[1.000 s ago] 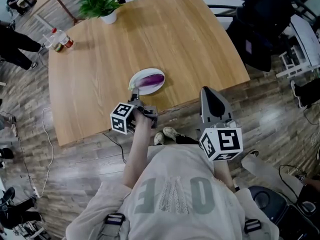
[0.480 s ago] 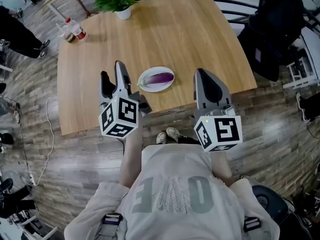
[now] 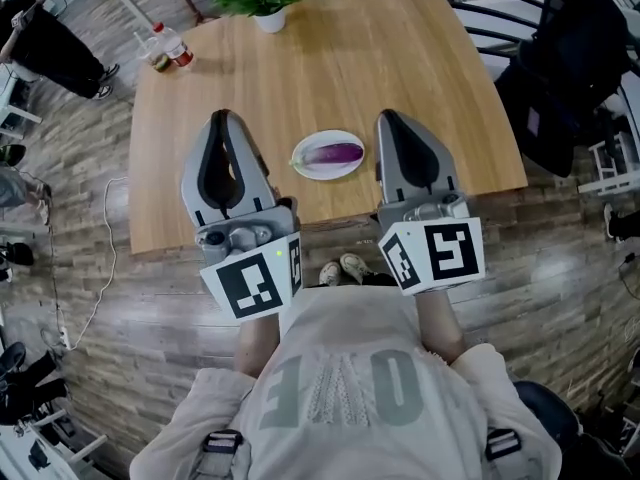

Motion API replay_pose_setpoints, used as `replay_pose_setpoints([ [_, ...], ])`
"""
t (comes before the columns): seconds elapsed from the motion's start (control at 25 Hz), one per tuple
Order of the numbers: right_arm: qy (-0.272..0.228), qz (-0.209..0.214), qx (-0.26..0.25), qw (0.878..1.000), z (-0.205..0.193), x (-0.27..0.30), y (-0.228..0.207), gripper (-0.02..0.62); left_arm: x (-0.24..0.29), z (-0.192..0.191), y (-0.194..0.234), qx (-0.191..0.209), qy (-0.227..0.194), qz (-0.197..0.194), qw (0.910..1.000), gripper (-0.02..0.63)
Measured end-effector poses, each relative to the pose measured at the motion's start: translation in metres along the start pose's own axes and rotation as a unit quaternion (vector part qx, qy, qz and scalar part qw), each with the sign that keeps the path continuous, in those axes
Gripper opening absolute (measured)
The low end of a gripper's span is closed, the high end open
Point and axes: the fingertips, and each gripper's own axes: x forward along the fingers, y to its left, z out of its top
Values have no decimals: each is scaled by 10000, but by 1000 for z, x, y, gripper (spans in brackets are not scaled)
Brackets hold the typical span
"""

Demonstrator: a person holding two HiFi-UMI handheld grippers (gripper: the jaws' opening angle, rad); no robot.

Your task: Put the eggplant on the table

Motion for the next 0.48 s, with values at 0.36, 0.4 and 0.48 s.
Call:
replay_pose_setpoints([
  [0.36,-38,472,-8,9989,2,5,26,20,-3,13,-20,-293,-201,-630,9974,14],
  [0.4,-22,486,-41,9988,2,4,28,20,-4,12,-22,-312,-152,-648,9973,13],
  [0.48,28,475,-203,9987,0,3,31,18,-4,10,-25,-254,-75,-650,9975,14],
])
